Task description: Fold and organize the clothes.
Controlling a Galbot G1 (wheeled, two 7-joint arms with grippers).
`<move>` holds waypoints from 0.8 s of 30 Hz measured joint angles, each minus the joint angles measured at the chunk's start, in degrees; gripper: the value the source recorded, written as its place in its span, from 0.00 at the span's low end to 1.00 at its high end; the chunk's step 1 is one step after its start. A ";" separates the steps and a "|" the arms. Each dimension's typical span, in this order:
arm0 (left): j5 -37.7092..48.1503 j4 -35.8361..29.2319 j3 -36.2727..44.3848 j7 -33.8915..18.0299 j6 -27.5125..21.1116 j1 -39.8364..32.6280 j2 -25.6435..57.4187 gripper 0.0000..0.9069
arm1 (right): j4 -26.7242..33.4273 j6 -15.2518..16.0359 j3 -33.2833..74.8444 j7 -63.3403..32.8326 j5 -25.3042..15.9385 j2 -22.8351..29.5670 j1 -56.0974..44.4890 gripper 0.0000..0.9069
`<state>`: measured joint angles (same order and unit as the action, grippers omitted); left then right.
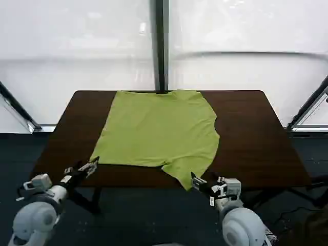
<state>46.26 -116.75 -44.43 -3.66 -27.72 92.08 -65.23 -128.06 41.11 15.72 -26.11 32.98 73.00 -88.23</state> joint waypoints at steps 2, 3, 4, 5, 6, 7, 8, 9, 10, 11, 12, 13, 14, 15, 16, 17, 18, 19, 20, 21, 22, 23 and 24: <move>-0.04 0.36 0.20 0.05 0.26 0.00 -0.02 0.81 | 0.11 -0.36 0.06 0.13 0.01 0.06 -0.02 0.92; -0.05 0.51 0.28 0.07 0.32 0.01 -0.04 0.77 | 0.12 -0.57 0.03 0.28 0.02 0.07 -0.06 0.86; -0.05 0.59 0.33 0.10 0.36 0.00 -0.04 0.69 | 0.11 -0.64 0.03 0.37 0.04 0.07 -0.11 0.80; -0.04 0.68 0.39 0.13 0.39 -0.05 -0.04 0.56 | 0.09 -0.68 0.05 0.45 0.05 0.07 -0.15 0.74; -0.03 0.81 0.48 0.16 0.42 -0.15 -0.04 0.51 | -0.07 -0.75 0.09 0.57 0.07 0.05 -0.26 0.71; -0.03 0.93 0.55 0.19 0.46 -0.22 -0.05 0.24 | -0.26 -0.79 0.11 0.62 0.08 -0.02 -0.41 0.67; -0.02 1.11 0.68 0.19 0.49 -0.34 -0.05 0.16 | -0.56 -0.88 0.21 0.63 0.12 -0.18 -0.64 0.63; -0.03 1.26 0.78 0.20 0.50 -0.43 -0.08 0.15 | -0.94 -0.94 0.39 0.62 0.20 -0.43 -0.94 0.61; -0.03 1.46 0.87 0.23 0.51 -0.49 -0.08 0.14 | -1.33 -0.96 0.54 0.63 0.32 -0.62 -1.16 0.59; -0.02 1.69 0.96 0.26 0.55 -0.52 -0.08 0.12 | -1.81 -1.00 0.76 0.63 0.46 -0.91 -1.47 0.47; -0.03 1.79 1.02 0.30 0.58 -0.52 -0.08 0.10 | -2.27 -1.01 1.05 0.61 0.62 -1.24 -1.88 0.41; -0.03 1.81 1.09 0.34 0.63 -0.52 -0.10 0.09 | -2.78 -1.00 1.29 0.57 0.77 -1.56 -2.32 0.13; -0.04 1.81 1.14 0.34 0.68 -0.50 -0.14 0.08 | -3.31 -0.97 1.62 0.55 0.92 -1.90 -2.85 0.09; -0.08 1.81 1.16 0.34 0.69 -0.50 -0.21 0.08 | -3.91 -0.89 1.98 0.55 1.11 -2.26 -3.45 0.00; -0.14 1.81 1.19 0.34 0.72 -0.54 -0.27 0.06 | -4.55 -0.79 2.39 0.55 1.22 -2.66 -4.13 0.00; -0.18 1.81 1.21 0.35 0.73 -0.58 -0.31 0.02 | -5.21 -0.71 2.86 0.55 1.30 -3.03 -4.87 0.00; -0.22 1.81 1.22 0.34 0.73 -0.63 -0.33 0.00 | -5.98 -0.63 3.35 0.55 1.38 -3.43 -5.70 0.00; -0.43 1.63 1.21 0.29 0.73 -0.59 -0.42 0.00 | -6.56 -0.60 3.86 0.55 1.40 -3.77 -6.50 0.00; -0.56 1.37 1.19 0.25 0.73 -0.45 -0.46 0.00 | -7.17 -0.58 4.45 0.55 1.63 -4.13 -7.31 0.00; -0.71 1.11 1.09 0.23 0.73 -0.23 -0.46 0.00 | -7.76 -0.58 5.06 0.54 2.18 -4.47 -8.07 0.00; -0.86 0.79 0.98 0.22 0.73 0.03 -0.46 0.00 | -8.22 -0.58 5.65 0.52 2.58 -4.74 -8.76 0.00; -0.98 0.44 0.81 0.20 0.73 0.35 -0.47 0.00 | -8.59 -0.58 6.12 0.55 2.94 -4.92 -9.28 0.00; -1.00 0.08 0.66 0.13 0.72 0.71 -0.49 0.00 | -8.99 -0.58 6.63 0.63 3.37 -5.14 -9.79 0.00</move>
<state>45.26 -116.66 -43.77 -3.53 -26.99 92.80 -65.72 -137.04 40.52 22.35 -25.48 36.34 67.86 -98.03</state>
